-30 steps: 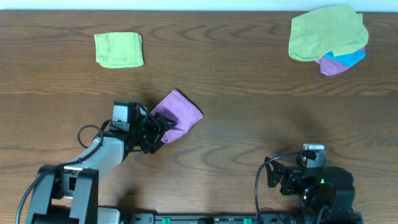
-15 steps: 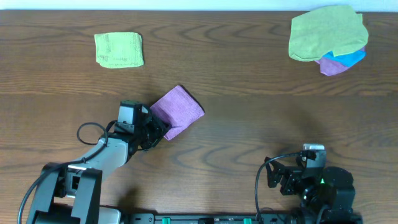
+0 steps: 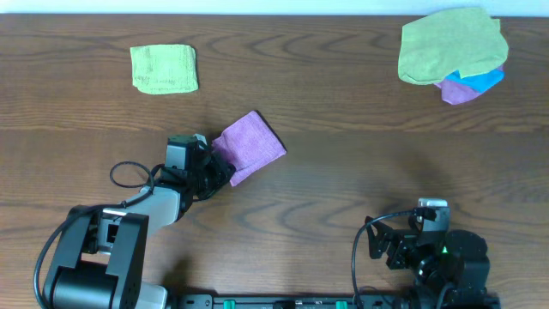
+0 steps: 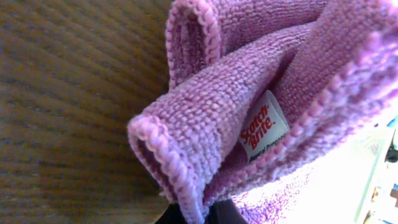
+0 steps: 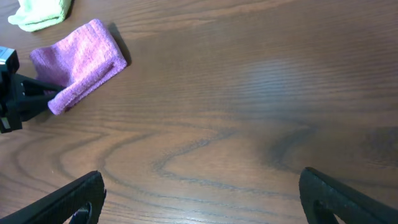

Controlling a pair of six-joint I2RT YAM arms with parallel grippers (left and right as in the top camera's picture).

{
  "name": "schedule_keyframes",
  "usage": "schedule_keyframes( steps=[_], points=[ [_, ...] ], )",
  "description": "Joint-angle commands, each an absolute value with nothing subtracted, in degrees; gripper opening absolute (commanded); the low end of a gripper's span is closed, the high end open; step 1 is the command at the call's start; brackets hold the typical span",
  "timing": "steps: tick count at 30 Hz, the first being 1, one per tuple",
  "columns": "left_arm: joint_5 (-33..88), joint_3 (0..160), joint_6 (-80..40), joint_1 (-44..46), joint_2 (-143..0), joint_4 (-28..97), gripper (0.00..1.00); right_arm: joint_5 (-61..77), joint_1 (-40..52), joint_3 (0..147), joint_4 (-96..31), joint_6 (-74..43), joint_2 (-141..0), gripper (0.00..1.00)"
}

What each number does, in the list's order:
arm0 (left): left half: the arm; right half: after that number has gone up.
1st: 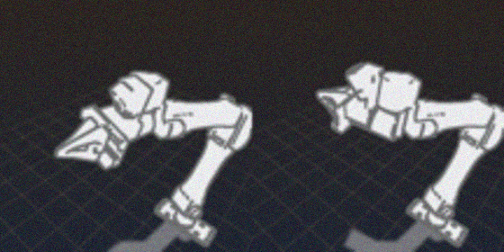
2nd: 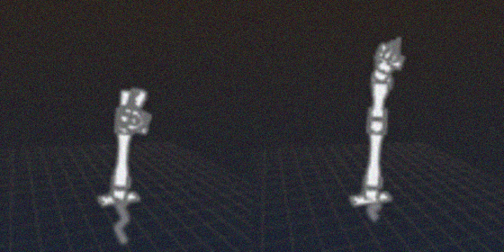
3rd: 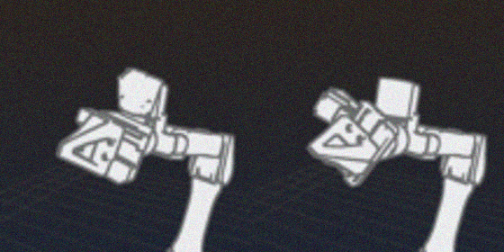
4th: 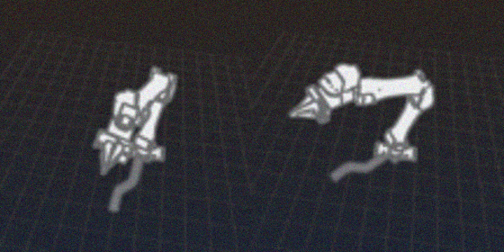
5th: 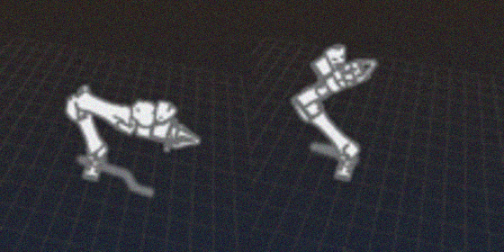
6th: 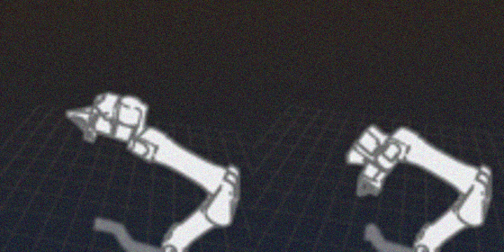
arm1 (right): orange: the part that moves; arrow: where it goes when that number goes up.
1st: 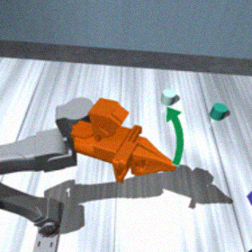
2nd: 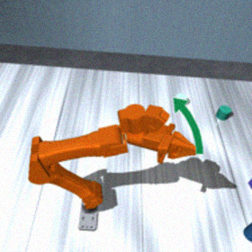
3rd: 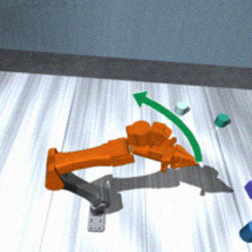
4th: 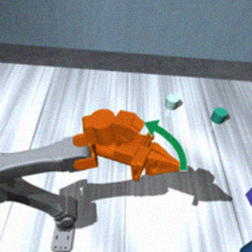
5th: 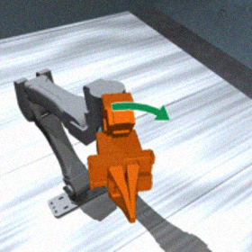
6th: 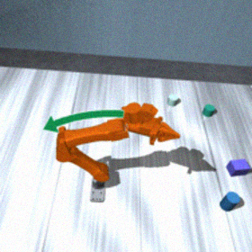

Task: Fold the cloth
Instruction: 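Grasp the folded purple cloth with the left gripper, then carry the purple cloth with the left gripper to the yellow-green cloth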

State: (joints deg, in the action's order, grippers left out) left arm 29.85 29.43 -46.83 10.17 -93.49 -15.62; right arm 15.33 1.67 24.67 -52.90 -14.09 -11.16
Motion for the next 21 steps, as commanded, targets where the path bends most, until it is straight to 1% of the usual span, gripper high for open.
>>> schedule_keyframes(
  steps=[1, 5, 10, 14, 17, 21],
  points=[
    [33.1, 32.4, -45.4, 9.7, -94.0, -15.6, 0.06, 14.8, 1.3, 24.5, -53.0, -14.7, -10.8, 1.00],
    [35.4, 40.3, -45.4, 9.6, -93.6, -12.2, 0.06, 14.8, 1.3, 24.5, -53.0, -14.7, -10.8, 0.99],
    [34.4, 56.0, -43.9, 8.8, -93.6, 1.4, 0.05, 14.8, 1.3, 24.5, -53.0, -14.7, -10.8, 0.99],
    [32.2, 68.5, -40.2, 6.9, -93.9, 12.4, 0.06, 14.8, 1.3, 24.5, -53.0, -14.7, -10.8, 0.99],
    [32.0, 74.4, -39.1, 5.5, -94.4, 16.2, 0.05, 14.8, 1.3, 24.5, -53.0, -14.7, -10.8, 0.99],
    [31.7, 78.7, -39.0, 3.6, -95.0, 16.3, 0.06, 14.8, 1.3, 24.5, -53.0, -14.7, -10.8, 0.99]
  ],
)
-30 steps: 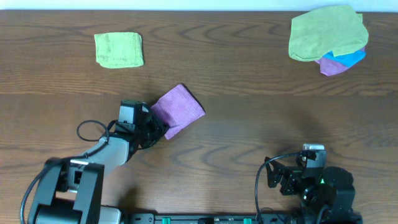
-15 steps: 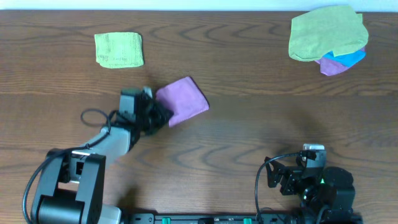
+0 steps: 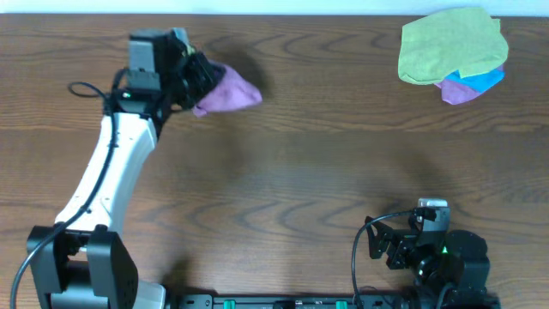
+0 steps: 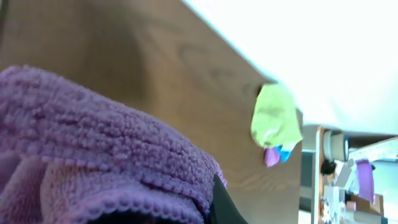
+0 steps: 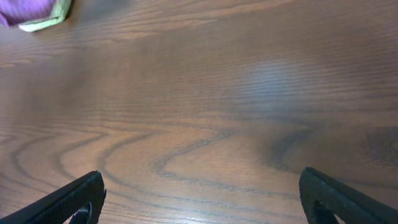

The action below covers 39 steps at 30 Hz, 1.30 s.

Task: Fold the cloth
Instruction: 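Carry the purple cloth with the left gripper to the yellow-green cloth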

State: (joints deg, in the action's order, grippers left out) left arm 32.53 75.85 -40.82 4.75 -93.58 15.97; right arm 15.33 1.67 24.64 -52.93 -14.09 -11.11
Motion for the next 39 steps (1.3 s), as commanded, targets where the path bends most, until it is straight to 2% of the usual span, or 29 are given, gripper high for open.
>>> schedule_keyframes(
  steps=[1, 9, 23, 39],
  points=[
    [31.7, 79.8, -39.0, 3.0, -95.4, 16.3, 0.06, 14.8, 1.3, 24.5, -53.0, -14.7, -10.8, 0.99],
    [31.6, 90.0, -38.1, -0.3, -102.9, 17.2, 0.05, 14.8, 1.3, 24.5, -53.0, -14.7, -10.8, 0.99],
    [30.6, 124.6, -33.5, -3.7, -125.8, 25.6, 0.05, 14.8, 1.3, 24.5, -53.0, -14.7, -10.8, 0.99],
    [21.0, 128.5, -26.6, -7.2, -128.6, 31.9, 0.06, 14.8, 1.3, 24.5, -53.0, -14.7, -10.8, 0.99]
  ],
)
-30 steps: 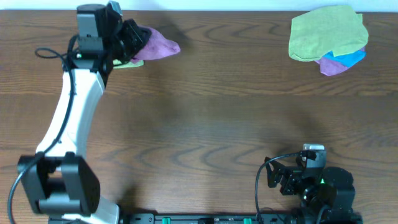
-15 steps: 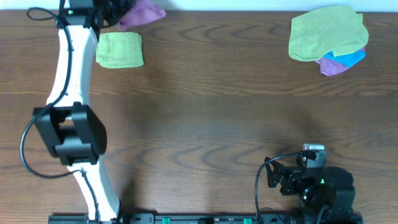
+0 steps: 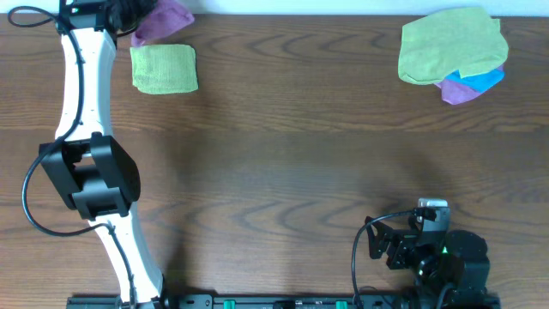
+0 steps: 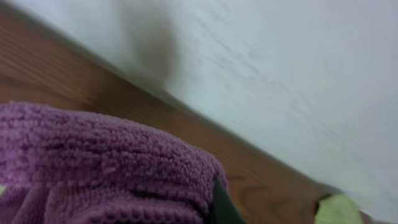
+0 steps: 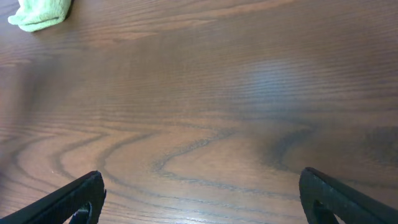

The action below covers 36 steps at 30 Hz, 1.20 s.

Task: Fold the cloth
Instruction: 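Carry the purple cloth with the left gripper to the yellow-green cloth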

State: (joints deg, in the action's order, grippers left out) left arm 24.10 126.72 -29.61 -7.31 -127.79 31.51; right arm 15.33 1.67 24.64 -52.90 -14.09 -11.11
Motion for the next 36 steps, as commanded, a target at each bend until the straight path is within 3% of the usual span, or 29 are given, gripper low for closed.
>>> schedule_keyframes(
  steps=[1, 22, 36],
  points=[
    [20.4, 128.5, -26.5, -7.1, -128.6, 32.1, 0.05, 14.8, 1.3, 24.5, -53.0, -14.7, -10.8, 0.99],
    [17.6, 128.5, -26.3, -6.9, -133.4, 31.1, 0.05, 14.8, 1.3, 24.5, -53.0, -14.7, -10.8, 0.99],
    [14.5, 128.5, -21.8, -4.5, -133.7, 38.9, 0.06, 14.8, 1.3, 24.5, -53.0, -14.7, -10.8, 0.99]
  ],
)
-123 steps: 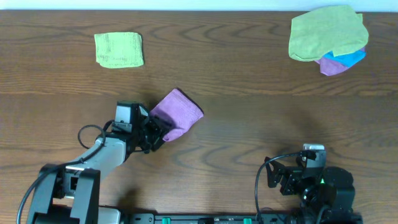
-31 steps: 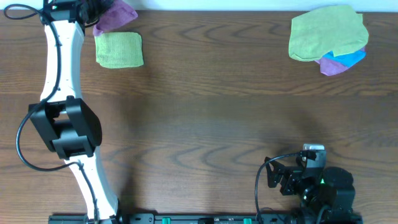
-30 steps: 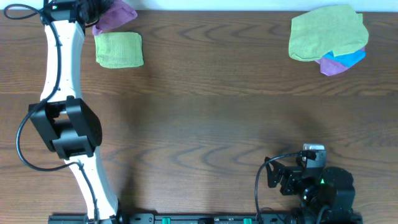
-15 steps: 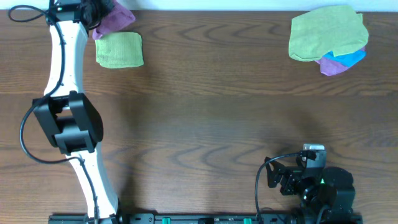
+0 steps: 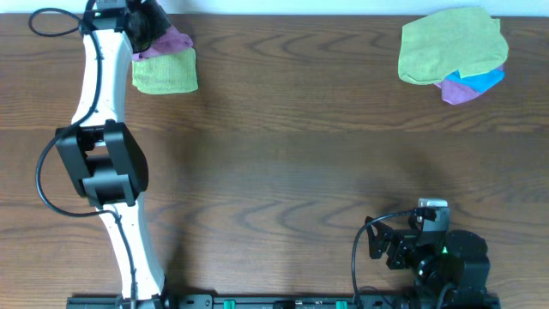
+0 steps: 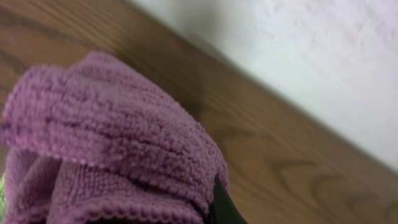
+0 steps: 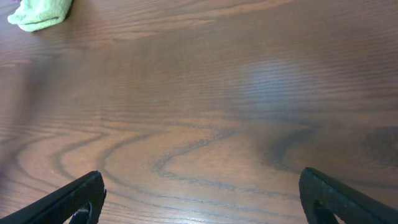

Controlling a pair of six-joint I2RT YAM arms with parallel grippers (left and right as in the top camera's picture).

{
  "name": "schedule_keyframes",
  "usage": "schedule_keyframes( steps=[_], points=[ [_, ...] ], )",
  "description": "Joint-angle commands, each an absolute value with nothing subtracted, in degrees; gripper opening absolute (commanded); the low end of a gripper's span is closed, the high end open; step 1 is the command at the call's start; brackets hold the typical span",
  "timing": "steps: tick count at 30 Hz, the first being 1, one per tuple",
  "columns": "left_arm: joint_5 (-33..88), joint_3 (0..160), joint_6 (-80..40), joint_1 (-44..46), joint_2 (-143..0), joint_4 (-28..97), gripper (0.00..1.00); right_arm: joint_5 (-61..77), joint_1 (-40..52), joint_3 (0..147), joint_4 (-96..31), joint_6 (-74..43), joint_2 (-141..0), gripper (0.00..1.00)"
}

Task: Fold the cloth
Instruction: 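Carry the purple cloth with the left gripper to the yellow-green cloth, then lower the purple cloth onto the yellow-green cloth with the left gripper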

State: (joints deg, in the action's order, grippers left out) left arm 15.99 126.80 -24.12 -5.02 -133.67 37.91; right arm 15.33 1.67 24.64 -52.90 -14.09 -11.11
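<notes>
A folded purple cloth (image 5: 165,41) hangs bunched from my left gripper (image 5: 141,27) at the table's far left, over the back edge of a folded green cloth (image 5: 165,72). The left wrist view is filled by the purple cloth (image 6: 118,149), with the jaws shut on it and one dark fingertip (image 6: 219,205) showing. My right gripper (image 7: 202,199) rests low at the near right, wide open over bare wood with nothing between its fingers.
A pile of unfolded cloths, green (image 5: 450,43) over blue (image 5: 482,80) and purple (image 5: 461,92), lies at the far right. The table's back edge and a white wall (image 6: 323,56) are just behind the left gripper. The green cloth (image 7: 38,15) also shows in the right wrist view.
My left gripper with the purple cloth has come slightly toward me and down from the back edge; the cloth now overlaps the green cloth's back corner. The right arm is unmoved.
The left gripper was shut on the folded purple cloth at mid-table left. Then it held the cloth lifted near the green folded cloth, then at the table's far back edge, and now just above the green cloth. The right gripper stayed open and still.
</notes>
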Motion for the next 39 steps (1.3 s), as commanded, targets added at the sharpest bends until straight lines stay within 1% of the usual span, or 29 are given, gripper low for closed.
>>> schedule_keyframes(
  steps=[1, 8, 12, 17, 27, 31, 34, 39],
  points=[
    [14.4, 128.5, -21.8, -4.3, -133.7, 39.6, 0.06, 14.8, 1.3, 24.5, -53.0, -14.7, -10.8, 0.99],
    [14.3, 128.5, -21.8, -4.1, -133.7, 42.7, 0.06, 14.8, 1.3, 24.5, -53.0, -14.7, -10.8, 0.99],
    [11.5, 128.5, -21.7, -4.1, -133.7, 45.8, 0.05, 14.8, 1.3, 24.5, -53.0, -14.7, -10.8, 0.99],
    [11.4, 128.4, -19.6, -4.1, -133.7, 49.0, 0.06, 14.8, 1.3, 24.5, -53.0, -14.7, -10.8, 0.99],
    [7.7, 128.4, -19.2, -4.1, -133.7, 52.2, 0.06, 14.8, 1.3, 24.5, -53.0, -14.7, -10.8, 0.99],
    [7.2, 128.4, -19.2, -4.1, -133.7, 53.1, 0.14, 14.8, 1.3, 24.5, -53.0, -14.7, -10.8, 0.99],
    [7.1, 128.4, -18.6, -4.1, -133.7, 54.0, 0.22, 14.8, 1.3, 24.5, -53.0, -14.7, -10.8, 0.99],
    [7.0, 128.4, -16.3, -4.1, -133.7, 55.1, 0.29, 14.8, 1.3, 24.5, -53.0, -14.7, -10.8, 0.99]
  ],
)
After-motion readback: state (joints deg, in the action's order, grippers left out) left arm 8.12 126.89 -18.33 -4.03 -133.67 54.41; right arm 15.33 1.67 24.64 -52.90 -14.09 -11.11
